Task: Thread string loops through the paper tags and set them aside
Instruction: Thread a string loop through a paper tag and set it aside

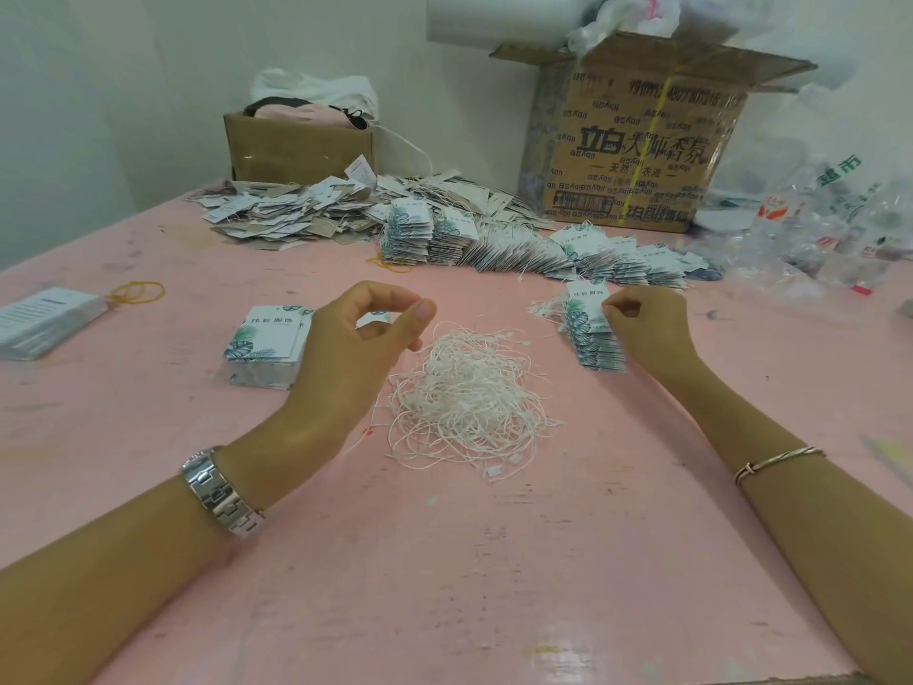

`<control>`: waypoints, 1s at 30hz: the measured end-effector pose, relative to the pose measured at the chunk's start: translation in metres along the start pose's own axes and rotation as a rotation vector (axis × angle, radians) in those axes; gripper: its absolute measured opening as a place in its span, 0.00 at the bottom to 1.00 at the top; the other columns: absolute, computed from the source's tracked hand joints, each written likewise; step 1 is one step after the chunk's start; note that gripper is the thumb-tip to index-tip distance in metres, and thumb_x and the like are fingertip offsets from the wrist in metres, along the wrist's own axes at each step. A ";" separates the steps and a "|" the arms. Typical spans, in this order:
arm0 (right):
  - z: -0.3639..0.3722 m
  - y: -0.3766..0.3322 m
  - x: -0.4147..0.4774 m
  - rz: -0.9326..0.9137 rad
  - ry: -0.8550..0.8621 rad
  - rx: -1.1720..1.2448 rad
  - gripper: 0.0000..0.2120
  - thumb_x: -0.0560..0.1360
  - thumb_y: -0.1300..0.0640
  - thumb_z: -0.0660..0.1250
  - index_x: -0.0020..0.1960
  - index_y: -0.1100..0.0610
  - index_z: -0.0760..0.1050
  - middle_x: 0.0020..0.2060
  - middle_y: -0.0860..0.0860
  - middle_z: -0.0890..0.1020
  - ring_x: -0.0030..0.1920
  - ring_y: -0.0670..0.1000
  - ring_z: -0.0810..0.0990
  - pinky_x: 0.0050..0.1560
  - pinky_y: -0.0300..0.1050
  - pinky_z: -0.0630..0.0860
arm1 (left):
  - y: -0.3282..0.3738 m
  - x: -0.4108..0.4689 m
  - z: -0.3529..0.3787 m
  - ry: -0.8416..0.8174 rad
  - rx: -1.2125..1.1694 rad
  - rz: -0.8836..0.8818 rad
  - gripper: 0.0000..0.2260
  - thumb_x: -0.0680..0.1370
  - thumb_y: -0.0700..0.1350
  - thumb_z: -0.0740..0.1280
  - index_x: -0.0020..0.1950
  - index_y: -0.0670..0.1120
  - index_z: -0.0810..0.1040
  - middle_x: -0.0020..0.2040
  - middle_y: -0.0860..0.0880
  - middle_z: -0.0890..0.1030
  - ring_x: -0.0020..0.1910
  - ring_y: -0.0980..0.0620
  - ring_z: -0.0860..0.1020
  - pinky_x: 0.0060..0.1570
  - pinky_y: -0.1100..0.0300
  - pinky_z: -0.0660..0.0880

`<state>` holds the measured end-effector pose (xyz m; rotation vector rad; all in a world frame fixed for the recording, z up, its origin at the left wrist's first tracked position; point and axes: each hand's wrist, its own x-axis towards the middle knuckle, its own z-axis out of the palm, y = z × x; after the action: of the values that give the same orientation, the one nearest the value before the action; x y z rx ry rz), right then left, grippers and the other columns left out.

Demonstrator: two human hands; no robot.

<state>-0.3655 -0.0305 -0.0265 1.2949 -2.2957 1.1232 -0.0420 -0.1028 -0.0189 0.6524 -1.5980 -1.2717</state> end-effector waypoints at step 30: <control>0.016 -0.009 -0.007 0.164 -0.155 -0.127 0.42 0.70 0.43 0.75 0.69 0.67 0.59 0.59 0.66 0.74 0.59 0.65 0.73 0.47 0.48 0.67 | -0.001 0.000 0.001 -0.002 0.009 0.010 0.11 0.70 0.55 0.72 0.46 0.50 0.80 0.29 0.55 0.80 0.27 0.61 0.72 0.29 0.70 0.69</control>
<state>-0.3527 -0.0410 -0.0368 1.2028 -2.5811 0.9359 -0.0432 -0.1021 -0.0197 0.6481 -1.6077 -1.2590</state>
